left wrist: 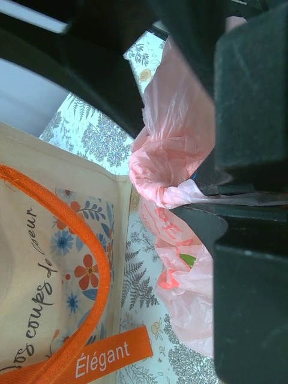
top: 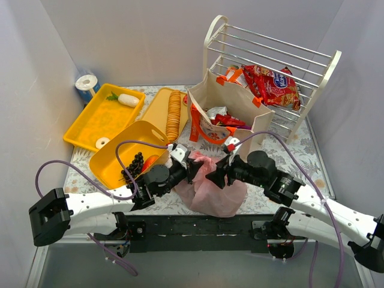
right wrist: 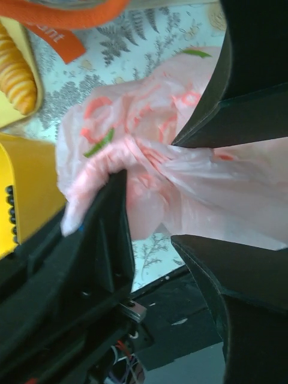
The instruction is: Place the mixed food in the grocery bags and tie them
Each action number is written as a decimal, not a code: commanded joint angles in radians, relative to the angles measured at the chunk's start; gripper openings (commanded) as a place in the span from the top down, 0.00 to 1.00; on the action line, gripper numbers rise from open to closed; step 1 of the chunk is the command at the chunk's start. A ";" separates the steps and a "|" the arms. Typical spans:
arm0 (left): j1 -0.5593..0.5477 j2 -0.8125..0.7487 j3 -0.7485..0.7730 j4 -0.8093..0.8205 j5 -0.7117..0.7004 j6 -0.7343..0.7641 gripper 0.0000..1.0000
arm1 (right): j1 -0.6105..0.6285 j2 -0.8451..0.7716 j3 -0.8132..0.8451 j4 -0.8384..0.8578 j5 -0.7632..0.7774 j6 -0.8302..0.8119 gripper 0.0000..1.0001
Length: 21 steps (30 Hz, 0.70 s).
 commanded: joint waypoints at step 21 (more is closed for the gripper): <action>-0.004 0.079 0.175 -0.225 -0.049 -0.149 1.00 | 0.462 0.345 0.123 -0.057 1.140 0.109 0.29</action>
